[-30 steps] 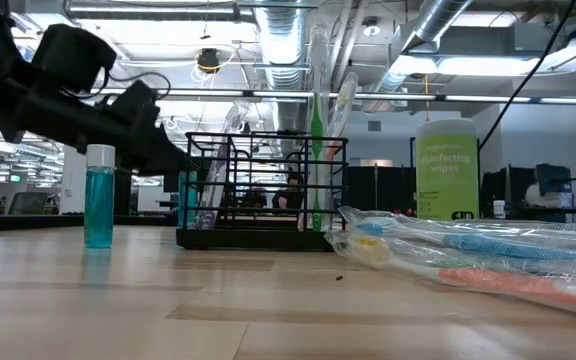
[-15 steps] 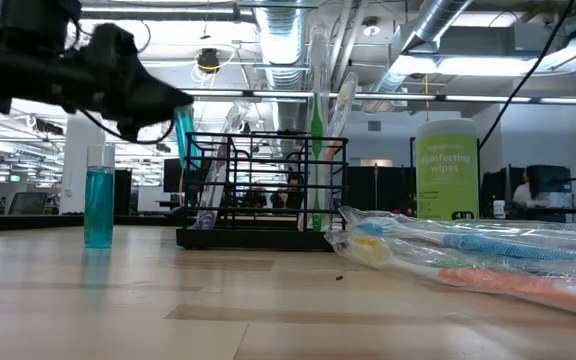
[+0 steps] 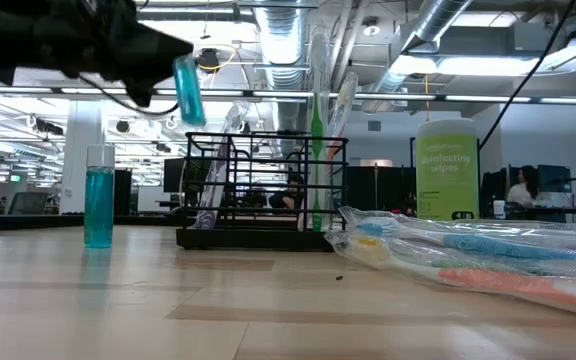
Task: Pick & Place toothbrushing station
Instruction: Put the mouthwash bottle into the mesh
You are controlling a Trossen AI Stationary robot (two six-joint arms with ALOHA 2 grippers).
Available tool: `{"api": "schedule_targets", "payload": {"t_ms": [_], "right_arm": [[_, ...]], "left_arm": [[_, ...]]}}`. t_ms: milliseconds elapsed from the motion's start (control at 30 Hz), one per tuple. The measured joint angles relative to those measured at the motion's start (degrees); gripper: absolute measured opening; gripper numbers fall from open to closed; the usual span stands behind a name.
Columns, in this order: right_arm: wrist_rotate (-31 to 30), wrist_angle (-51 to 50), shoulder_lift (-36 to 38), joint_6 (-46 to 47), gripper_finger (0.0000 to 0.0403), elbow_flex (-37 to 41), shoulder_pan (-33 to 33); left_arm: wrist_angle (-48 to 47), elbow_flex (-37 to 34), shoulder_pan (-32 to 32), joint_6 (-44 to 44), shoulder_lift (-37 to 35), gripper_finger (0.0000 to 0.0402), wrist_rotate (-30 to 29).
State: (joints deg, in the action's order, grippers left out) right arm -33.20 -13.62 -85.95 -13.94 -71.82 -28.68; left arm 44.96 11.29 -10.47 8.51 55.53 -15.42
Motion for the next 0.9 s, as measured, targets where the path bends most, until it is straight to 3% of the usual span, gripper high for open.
{"api": "schedule_targets", "payload": {"t_ms": [333,900], "right_arm": [[-0.1,-3.2,-0.6,7.4,0.0054,0.0,0.3],[0.0,-3.8,-0.6,7.4,0.0054,0.0,0.2]], "left_arm": [[-0.2,6.5,-1.6,-1.8,8.0,0.0094,0.8],[0.5,15.4,-0.3,-2.1,23.7,0.0095,0.4]]}}
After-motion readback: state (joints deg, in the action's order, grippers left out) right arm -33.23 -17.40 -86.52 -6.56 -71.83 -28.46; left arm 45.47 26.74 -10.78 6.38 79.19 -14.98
